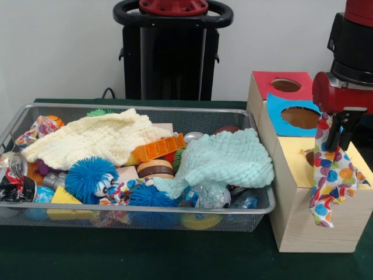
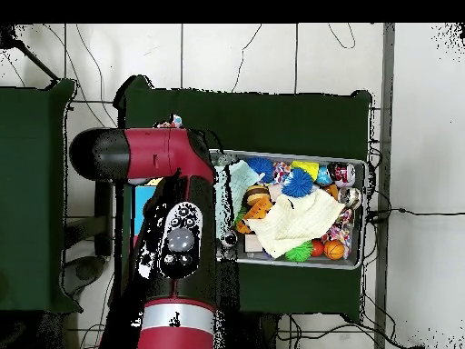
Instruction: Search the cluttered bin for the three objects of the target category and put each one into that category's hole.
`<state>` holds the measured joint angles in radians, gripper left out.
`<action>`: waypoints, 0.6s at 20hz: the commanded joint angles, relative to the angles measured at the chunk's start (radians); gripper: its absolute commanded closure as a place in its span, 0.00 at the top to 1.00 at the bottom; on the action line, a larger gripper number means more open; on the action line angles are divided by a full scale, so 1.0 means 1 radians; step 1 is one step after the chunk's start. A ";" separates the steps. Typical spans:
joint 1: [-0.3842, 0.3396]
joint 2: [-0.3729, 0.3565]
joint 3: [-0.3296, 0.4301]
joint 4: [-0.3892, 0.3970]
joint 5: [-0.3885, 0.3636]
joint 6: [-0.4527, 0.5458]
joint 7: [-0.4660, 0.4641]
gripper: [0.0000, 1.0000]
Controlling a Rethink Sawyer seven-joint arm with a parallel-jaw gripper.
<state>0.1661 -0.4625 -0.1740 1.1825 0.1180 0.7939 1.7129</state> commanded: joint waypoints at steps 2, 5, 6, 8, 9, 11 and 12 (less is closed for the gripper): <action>-0.020 0.020 0.058 0.096 0.004 -0.054 0.169 0.00; -0.024 0.021 0.060 0.103 0.000 -0.067 0.163 0.00; -0.025 0.021 0.060 0.105 -0.001 -0.071 0.162 0.00; -0.025 0.022 0.060 0.107 -0.003 -0.075 0.160 0.00; -0.025 0.022 0.060 0.109 -0.003 -0.079 0.160 0.00; -0.025 0.023 0.060 0.116 -0.004 -0.092 0.163 0.00; -0.025 0.023 0.059 0.118 -0.004 -0.097 0.165 0.00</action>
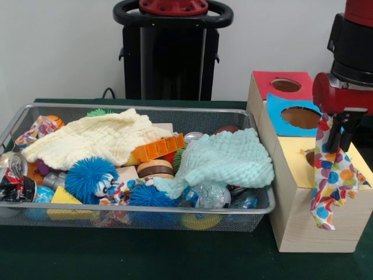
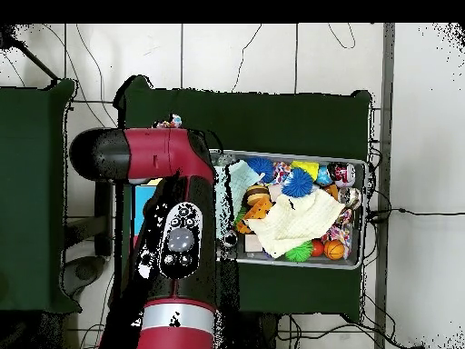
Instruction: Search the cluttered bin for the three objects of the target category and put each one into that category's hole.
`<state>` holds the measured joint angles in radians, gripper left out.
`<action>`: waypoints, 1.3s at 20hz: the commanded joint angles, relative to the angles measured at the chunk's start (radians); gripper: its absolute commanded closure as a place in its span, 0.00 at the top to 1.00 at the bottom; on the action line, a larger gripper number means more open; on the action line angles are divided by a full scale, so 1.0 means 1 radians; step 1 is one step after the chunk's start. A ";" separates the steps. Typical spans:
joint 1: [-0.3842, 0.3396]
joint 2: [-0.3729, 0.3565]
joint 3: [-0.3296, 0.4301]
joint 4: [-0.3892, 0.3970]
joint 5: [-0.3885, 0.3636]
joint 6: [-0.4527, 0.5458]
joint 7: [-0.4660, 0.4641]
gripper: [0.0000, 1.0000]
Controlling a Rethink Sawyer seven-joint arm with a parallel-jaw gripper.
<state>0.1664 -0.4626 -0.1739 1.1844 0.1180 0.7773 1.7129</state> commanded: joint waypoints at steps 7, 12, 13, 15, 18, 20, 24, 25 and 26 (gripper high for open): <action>-0.029 0.023 0.060 0.140 -0.004 -0.117 0.164 0.00; -0.030 0.014 0.057 0.168 -0.003 -0.127 0.162 0.00; -0.029 0.010 0.055 0.177 -0.004 -0.130 0.163 0.00; -0.026 0.006 0.051 0.187 -0.003 -0.128 0.167 0.00; -0.025 0.002 0.049 0.199 -0.001 -0.130 0.169 0.00; -0.026 -0.001 0.050 0.207 -0.001 -0.132 0.166 0.00; -0.027 -0.006 0.050 0.219 -0.002 -0.138 0.163 0.00; -0.026 -0.006 0.050 0.221 -0.002 -0.141 0.163 0.00; -0.025 -0.006 0.050 0.223 -0.001 -0.144 0.166 0.00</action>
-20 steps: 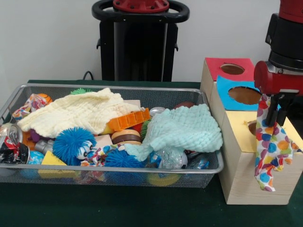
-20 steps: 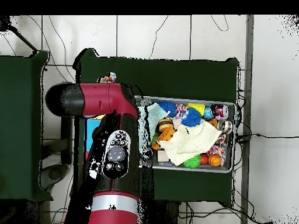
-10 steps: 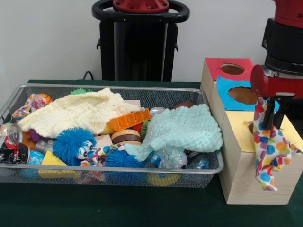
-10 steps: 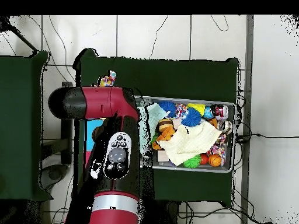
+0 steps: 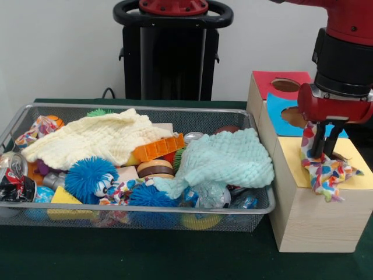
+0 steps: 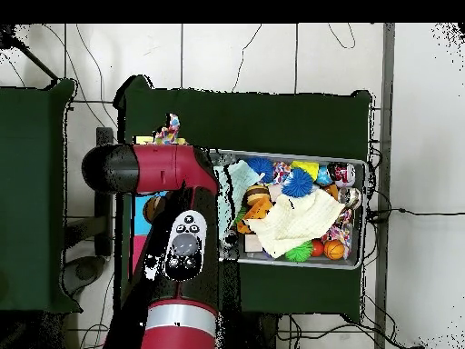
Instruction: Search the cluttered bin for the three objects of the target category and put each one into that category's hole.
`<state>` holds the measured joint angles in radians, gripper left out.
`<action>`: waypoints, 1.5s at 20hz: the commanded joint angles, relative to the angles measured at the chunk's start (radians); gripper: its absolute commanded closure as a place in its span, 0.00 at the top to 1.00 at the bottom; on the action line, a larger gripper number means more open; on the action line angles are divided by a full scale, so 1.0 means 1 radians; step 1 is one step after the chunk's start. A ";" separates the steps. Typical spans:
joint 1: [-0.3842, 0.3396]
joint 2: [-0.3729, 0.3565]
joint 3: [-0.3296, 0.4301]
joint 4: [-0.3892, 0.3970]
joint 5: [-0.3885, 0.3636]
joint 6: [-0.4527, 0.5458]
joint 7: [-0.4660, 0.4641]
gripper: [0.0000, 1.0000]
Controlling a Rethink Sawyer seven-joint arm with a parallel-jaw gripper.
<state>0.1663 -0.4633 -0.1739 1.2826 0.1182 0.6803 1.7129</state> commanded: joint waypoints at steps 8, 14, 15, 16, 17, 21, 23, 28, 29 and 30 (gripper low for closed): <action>-0.019 0.005 0.064 0.108 0.009 -0.062 0.170 0.00; -0.002 0.024 0.067 0.071 0.025 -0.059 0.197 0.00; 0.000 0.026 0.068 0.070 0.028 -0.060 0.202 0.00; 0.003 0.027 0.068 0.066 0.030 -0.059 0.206 0.00; 0.005 0.029 0.068 0.063 0.032 -0.058 0.210 0.00; 0.015 0.032 0.063 0.061 0.040 -0.058 0.222 0.00; 0.020 0.036 0.058 0.055 0.042 -0.052 0.227 0.00; 0.033 0.043 0.046 0.048 0.047 -0.055 0.245 0.00; 0.034 0.045 0.046 0.047 0.047 -0.061 0.246 0.00; 0.032 0.047 0.048 0.047 0.049 -0.065 0.244 0.00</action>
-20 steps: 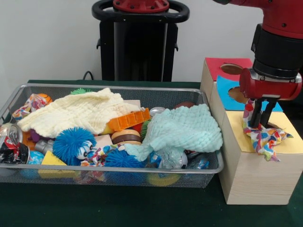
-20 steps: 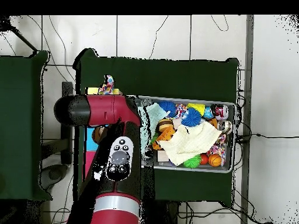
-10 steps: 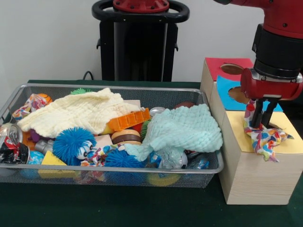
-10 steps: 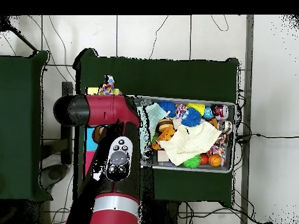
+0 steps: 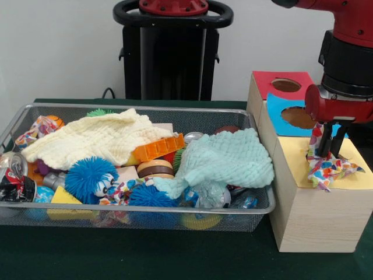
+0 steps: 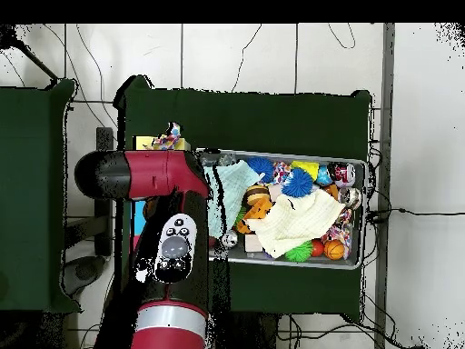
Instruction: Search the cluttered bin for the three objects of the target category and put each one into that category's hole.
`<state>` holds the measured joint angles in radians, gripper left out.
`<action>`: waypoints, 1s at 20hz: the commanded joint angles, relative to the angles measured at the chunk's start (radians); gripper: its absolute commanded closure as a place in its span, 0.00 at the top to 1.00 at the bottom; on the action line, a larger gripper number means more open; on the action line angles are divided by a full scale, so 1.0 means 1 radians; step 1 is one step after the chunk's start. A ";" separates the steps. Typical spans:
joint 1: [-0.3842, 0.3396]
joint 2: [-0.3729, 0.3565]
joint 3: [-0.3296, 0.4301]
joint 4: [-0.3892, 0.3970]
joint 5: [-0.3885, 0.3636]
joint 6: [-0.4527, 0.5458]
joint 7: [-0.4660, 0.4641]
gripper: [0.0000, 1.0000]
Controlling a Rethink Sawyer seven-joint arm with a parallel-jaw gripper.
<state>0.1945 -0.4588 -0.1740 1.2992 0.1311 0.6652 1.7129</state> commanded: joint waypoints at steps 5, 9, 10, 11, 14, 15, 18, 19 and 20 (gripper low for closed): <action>-0.001 0.056 0.055 0.019 0.040 -0.072 0.240 0.00; -0.009 0.067 0.067 0.016 0.046 -0.099 0.230 0.00; -0.013 0.071 0.070 0.013 0.046 -0.106 0.224 0.00; -0.014 0.073 0.069 0.013 0.045 -0.115 0.221 0.00; -0.025 0.088 0.072 -0.007 0.041 -0.133 0.205 0.00; -0.027 0.092 0.074 -0.009 0.039 -0.142 0.200 0.00; -0.033 0.108 0.073 -0.021 0.035 -0.162 0.194 0.00; -0.034 0.112 0.072 -0.024 0.034 -0.167 0.193 0.00; -0.035 0.115 0.073 -0.022 0.035 -0.171 0.192 0.00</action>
<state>0.1977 -0.4112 -0.1739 1.2856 0.1392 0.5675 1.7129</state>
